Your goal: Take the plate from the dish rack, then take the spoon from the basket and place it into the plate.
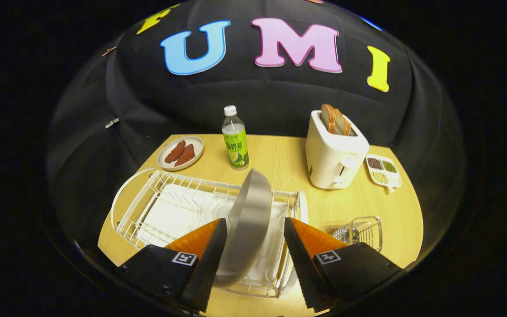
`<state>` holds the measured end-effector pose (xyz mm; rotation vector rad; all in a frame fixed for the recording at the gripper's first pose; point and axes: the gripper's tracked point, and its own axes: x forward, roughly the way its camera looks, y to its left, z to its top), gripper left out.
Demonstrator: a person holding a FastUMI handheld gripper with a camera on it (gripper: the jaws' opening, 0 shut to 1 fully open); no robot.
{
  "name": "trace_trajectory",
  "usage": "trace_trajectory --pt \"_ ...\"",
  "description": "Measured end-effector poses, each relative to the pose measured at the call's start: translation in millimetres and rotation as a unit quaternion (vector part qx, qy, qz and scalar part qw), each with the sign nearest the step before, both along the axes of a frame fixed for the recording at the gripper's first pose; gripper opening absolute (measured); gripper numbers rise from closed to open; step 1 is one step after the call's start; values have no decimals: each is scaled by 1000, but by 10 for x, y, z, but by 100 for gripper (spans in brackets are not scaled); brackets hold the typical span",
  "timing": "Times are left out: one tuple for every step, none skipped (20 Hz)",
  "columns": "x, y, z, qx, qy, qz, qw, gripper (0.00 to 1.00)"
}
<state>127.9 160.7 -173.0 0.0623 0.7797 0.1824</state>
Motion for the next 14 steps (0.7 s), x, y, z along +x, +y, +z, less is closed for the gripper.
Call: trace_trajectory --pt "-23 62 -49 13 20 -2 1000 72" --pt "-19 75 -49 20 36 -9 999 62" --pt "-43 77 -64 18 50 -14 998 52" --pt "-59 48 -64 15 59 -24 998 50" --pt "-53 55 -71 14 65 -34 997 47" --pt "-43 51 -64 14 68 -44 997 44" --pt "-58 56 -25 10 68 -53 996 41" --pt "-47 85 -15 5 67 -55 996 39" --pt "-37 103 -24 -6 65 -53 996 39" --pt "-32 122 8 -14 60 -53 997 38" --pt "-13 140 36 -21 56 -52 997 38" --pt "-4 146 77 -27 51 -52 997 38" --pt "14 142 111 -31 46 -55 997 38" --pt "46 131 152 -31 41 -60 997 38"
